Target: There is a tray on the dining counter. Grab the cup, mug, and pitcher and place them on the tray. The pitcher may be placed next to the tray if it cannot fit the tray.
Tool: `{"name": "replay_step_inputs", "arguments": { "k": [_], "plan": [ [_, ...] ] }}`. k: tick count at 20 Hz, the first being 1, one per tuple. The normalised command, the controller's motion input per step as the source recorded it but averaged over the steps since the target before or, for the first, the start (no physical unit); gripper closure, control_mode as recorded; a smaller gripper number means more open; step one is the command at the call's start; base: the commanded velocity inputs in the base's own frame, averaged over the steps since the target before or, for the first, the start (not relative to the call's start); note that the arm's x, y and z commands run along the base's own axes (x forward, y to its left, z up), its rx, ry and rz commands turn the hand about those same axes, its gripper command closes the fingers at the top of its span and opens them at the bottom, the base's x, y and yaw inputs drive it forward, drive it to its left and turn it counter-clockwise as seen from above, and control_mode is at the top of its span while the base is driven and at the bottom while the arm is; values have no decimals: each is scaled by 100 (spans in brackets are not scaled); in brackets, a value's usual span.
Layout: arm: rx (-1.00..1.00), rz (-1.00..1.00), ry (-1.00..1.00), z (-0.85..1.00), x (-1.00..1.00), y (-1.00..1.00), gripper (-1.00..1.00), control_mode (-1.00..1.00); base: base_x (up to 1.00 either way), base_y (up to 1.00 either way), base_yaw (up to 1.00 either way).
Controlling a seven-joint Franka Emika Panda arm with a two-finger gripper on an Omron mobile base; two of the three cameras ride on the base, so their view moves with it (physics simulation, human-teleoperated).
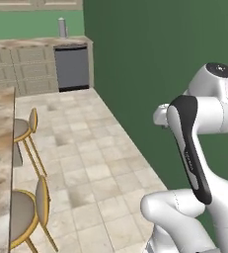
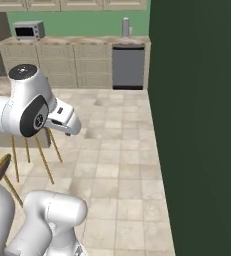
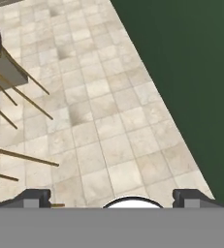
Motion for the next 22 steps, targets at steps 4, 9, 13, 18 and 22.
{"name": "replay_step_inputs", "arguments": {
  "k": [4, 9, 13, 18, 22],
  "plan": [
    [0, 0, 0, 0, 0, 0, -100, 100, 100, 0, 21],
    [0, 0, 0, 0, 0, 0, -100, 100, 86, -2, 9],
    [0, 0, 0, 0, 0, 0, -100, 100, 100, 0, 8],
    [0, 0, 0, 0, 0, 0, -100, 100, 100, 0, 9],
    [0, 0, 0, 0, 0, 0, -100, 100, 100, 0, 9]
  ]
}}
